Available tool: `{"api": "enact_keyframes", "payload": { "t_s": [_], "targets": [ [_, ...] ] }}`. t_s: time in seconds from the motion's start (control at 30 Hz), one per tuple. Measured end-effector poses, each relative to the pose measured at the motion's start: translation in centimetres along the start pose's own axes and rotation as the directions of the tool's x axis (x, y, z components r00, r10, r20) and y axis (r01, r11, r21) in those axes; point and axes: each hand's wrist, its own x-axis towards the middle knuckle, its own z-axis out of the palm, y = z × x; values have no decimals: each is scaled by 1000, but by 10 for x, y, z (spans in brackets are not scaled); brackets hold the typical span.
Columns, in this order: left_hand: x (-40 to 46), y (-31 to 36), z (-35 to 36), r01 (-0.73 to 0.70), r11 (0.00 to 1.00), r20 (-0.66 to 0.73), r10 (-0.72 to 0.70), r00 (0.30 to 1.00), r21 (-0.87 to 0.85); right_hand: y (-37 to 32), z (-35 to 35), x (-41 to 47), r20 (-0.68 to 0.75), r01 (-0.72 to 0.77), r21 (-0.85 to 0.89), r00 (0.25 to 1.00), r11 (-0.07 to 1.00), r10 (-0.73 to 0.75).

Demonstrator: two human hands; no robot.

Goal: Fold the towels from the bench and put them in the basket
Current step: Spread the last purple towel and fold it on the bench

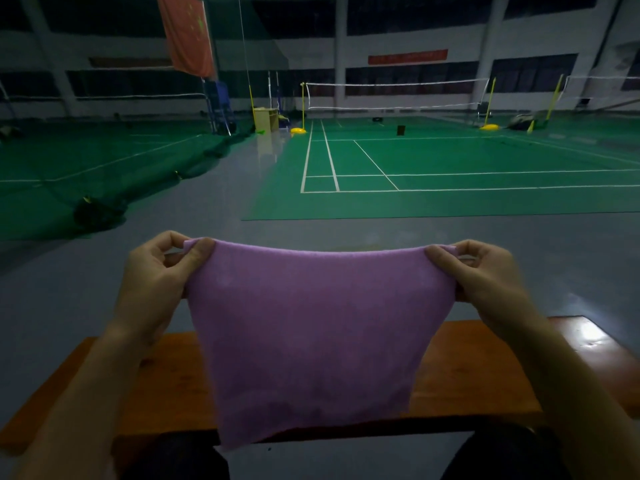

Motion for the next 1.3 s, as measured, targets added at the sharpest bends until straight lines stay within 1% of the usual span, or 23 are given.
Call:
{"api": "enact_keyframes", "payload": {
  "t_s": [0.1,0.2,0.3,0.37,0.4,0.43,0.5,0.53,0.57,0.6,0.8,0.87,0.93,1.03,1.1,1.13,1.2,1.23,1.27,1.3],
  "targets": [
    [5,-11,1,-2,996,-3,2,1000,91,5,2,2,10,6,-55,1000,998,-5],
    [13,-43,6,15,975,17,-19,1000,221,32,14,14,32,17,-209,999,978,-11],
    [17,-94,16,54,928,-8,-55,998,369,83,30,30,87,-32,-391,994,920,71],
    [18,-129,25,111,911,-41,-103,994,397,116,44,40,94,-90,-468,984,879,151],
    [18,-144,29,163,914,-57,-152,987,371,129,51,44,91,-143,-456,974,878,206],
    [18,-157,35,220,918,-70,-209,975,329,140,59,47,85,-224,-405,956,886,281],
    [19,-183,46,322,917,-96,-308,947,235,159,74,53,82,-406,-237,897,882,435],
    [22,-197,51,359,911,-113,-342,933,204,169,81,58,79,-466,-163,873,870,482],
    [25,-210,55,381,905,-130,-362,923,188,179,89,62,69,-496,-118,860,860,506],
    [28,-222,60,392,900,-144,-369,918,191,191,96,67,52,-503,-109,858,857,511],
    [45,-281,81,388,873,-179,-348,920,295,255,130,92,-65,-485,-139,875,863,481],
    [50,-300,82,384,858,-188,-337,922,340,300,132,104,-57,-459,-204,887,865,458],
    [52,-312,87,382,853,-183,-338,923,355,330,133,113,-37,-427,-211,902,879,429],
    [47,-312,95,364,867,-154,-330,931,342,306,139,110,-6,-368,-233,926,900,377],
    [36,-304,93,332,876,-110,-313,943,351,285,139,99,-13,-327,-286,941,901,338],
    [29,-300,90,285,869,-78,-278,958,405,277,138,90,-23,-292,-327,953,899,301],
    [6,-296,86,108,816,63,-174,983,567,264,141,64,18,-155,-442,983,883,181],
    [-11,-295,88,23,773,156,-156,975,634,260,147,47,75,-87,-481,987,872,139],
    [-28,-296,91,-53,719,238,-159,958,693,257,155,31,159,-38,-513,978,857,139],
    [-42,-297,96,-118,652,299,-173,939,749,255,164,14,258,-1,-553,951,833,172]
  ]
}}
